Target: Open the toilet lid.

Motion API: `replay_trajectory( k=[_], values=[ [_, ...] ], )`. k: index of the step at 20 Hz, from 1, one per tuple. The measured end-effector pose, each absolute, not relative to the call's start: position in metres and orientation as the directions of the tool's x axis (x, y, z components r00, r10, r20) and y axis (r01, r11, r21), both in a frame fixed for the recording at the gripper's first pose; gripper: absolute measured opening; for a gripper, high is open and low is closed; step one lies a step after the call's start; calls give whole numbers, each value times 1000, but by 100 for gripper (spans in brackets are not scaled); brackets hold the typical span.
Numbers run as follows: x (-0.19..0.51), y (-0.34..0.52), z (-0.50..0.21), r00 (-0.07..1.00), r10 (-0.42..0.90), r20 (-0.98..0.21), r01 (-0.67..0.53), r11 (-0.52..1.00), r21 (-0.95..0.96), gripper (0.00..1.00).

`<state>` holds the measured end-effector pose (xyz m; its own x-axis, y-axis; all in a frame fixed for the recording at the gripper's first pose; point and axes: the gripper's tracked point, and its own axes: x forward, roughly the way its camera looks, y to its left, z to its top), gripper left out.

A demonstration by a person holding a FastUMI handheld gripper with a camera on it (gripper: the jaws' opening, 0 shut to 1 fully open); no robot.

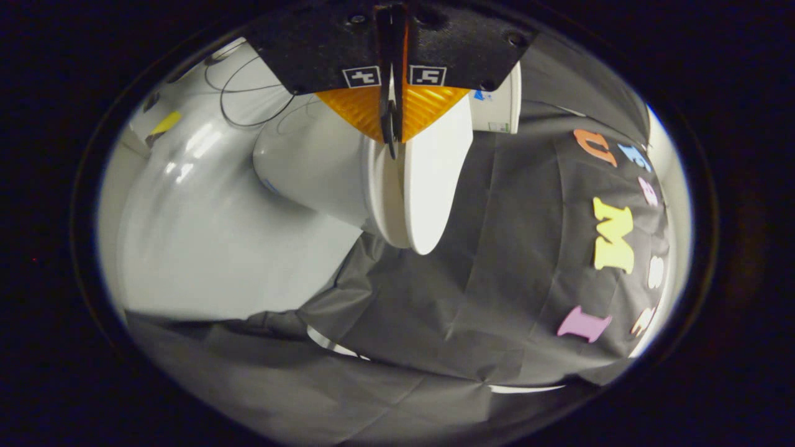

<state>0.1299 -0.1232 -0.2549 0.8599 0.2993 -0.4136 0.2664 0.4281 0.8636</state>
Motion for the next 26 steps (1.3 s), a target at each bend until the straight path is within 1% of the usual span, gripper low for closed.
replay_trajectory(
  k=[2, 6, 9, 14, 22, 26],
  values=[
    [130, -122, -249, 858, 275, -433, 274, 469, 840, 4],
    [130, -120, -237, 870, 262, -418, 264, 469, 843, 4],
    [129, -117, -227, 874, 242, -422, 245, 529, 813, 4],
    [128, -113, -204, 885, 225, -406, 237, 532, 813, 4],
    [128, -105, -178, 895, 185, -407, 228, 594, 771, 4],
    [127, -97, -156, 904, 180, -388, 202, 621, 758, 4]
  ],
)
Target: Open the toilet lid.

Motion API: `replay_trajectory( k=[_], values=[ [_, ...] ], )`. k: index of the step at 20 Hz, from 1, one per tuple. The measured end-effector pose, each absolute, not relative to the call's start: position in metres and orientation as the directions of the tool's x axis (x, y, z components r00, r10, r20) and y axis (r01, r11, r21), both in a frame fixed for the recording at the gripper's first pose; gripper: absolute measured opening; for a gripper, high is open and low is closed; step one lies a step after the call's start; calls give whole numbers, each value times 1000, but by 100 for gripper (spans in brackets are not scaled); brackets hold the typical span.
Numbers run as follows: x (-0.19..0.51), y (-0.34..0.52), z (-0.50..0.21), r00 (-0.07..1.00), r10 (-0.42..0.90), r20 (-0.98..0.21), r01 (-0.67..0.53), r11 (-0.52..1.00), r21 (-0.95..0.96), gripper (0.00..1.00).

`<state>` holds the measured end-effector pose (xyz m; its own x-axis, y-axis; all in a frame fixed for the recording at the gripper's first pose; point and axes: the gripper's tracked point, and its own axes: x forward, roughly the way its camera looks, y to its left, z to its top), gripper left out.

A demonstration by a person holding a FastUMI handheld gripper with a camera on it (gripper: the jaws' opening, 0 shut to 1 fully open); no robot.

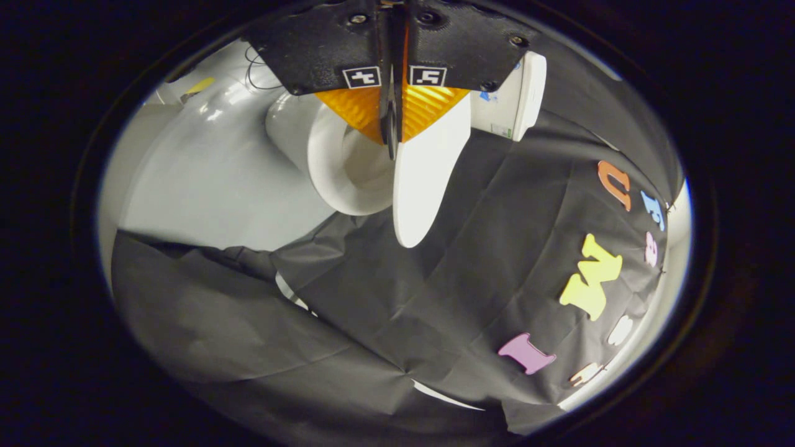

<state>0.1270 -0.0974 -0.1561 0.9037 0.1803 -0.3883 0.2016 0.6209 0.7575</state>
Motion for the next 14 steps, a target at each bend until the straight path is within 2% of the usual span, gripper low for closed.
replay_trajectory(
  k=[14],
  values=[
    [124, -58, -85, 921, 195, -336, 97, 722, 685, 4]
  ],
)
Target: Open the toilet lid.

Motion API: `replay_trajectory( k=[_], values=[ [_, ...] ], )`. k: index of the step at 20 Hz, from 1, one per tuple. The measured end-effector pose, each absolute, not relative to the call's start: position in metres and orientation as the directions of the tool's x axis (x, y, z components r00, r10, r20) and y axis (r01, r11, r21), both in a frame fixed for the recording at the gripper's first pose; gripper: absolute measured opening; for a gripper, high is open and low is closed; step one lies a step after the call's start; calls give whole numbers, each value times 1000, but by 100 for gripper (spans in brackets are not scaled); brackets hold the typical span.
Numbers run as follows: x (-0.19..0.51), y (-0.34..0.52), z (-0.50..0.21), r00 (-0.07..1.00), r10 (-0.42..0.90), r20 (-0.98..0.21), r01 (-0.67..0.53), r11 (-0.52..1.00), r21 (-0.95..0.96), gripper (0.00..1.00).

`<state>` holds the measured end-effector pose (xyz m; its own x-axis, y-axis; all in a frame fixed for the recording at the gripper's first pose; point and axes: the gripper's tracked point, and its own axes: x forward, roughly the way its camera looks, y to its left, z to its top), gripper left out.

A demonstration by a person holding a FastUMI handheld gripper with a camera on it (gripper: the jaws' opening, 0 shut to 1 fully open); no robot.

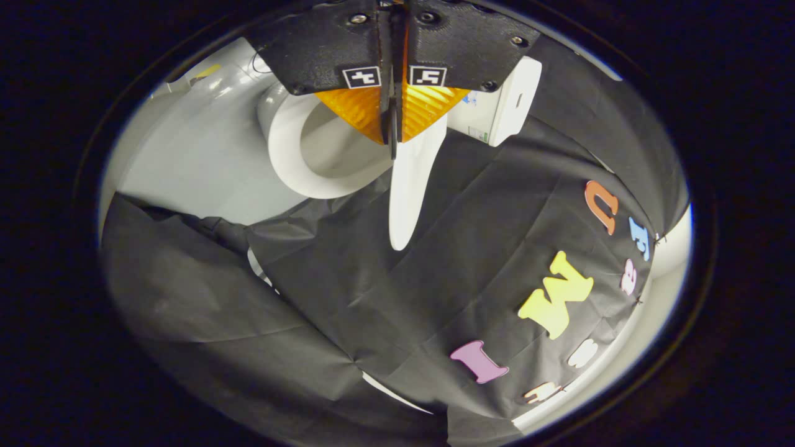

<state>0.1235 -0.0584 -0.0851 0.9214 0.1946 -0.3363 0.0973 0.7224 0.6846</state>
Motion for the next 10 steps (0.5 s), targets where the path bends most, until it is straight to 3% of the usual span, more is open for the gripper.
replay_trajectory(
  k=[10],
  values=[
    [113, -36, -48, 926, 194, -324, 54, 781, 622, 4]
  ],
)
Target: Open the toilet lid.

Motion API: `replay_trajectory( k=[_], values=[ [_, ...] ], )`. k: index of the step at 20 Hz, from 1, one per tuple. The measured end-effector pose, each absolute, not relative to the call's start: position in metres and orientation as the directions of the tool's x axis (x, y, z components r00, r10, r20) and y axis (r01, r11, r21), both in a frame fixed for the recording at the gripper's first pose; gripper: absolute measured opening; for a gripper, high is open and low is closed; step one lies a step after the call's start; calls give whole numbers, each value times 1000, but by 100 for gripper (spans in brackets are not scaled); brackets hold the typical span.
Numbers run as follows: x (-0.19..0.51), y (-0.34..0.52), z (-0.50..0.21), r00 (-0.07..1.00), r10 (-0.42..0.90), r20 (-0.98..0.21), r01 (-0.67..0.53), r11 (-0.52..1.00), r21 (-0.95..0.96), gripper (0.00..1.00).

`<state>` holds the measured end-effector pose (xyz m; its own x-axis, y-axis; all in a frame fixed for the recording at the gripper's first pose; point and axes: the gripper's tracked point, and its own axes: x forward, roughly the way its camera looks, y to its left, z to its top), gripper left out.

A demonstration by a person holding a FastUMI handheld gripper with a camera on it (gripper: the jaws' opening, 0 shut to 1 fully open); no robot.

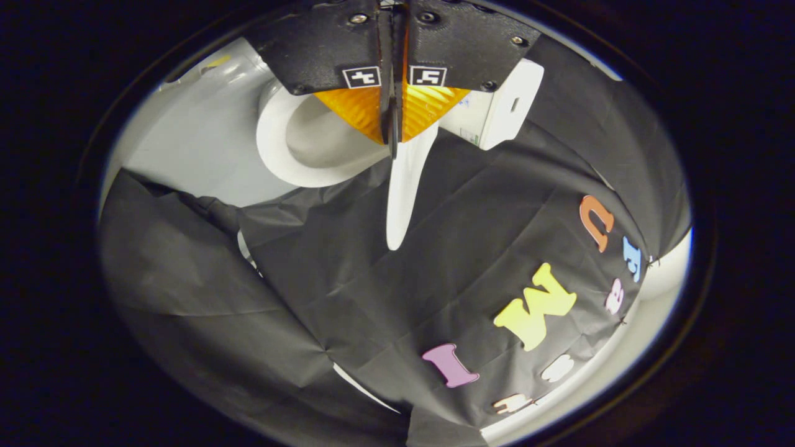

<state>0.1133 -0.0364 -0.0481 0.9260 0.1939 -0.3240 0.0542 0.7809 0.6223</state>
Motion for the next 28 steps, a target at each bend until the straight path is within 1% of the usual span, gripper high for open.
replay_trajectory(
  k=[22, 28],
  values=[
    [108, 34, 20, 947, 186, -263, -25, 856, 516, 5],
    [107, 57, 34, 949, 201, -242, -64, 876, 478, 5]
  ],
)
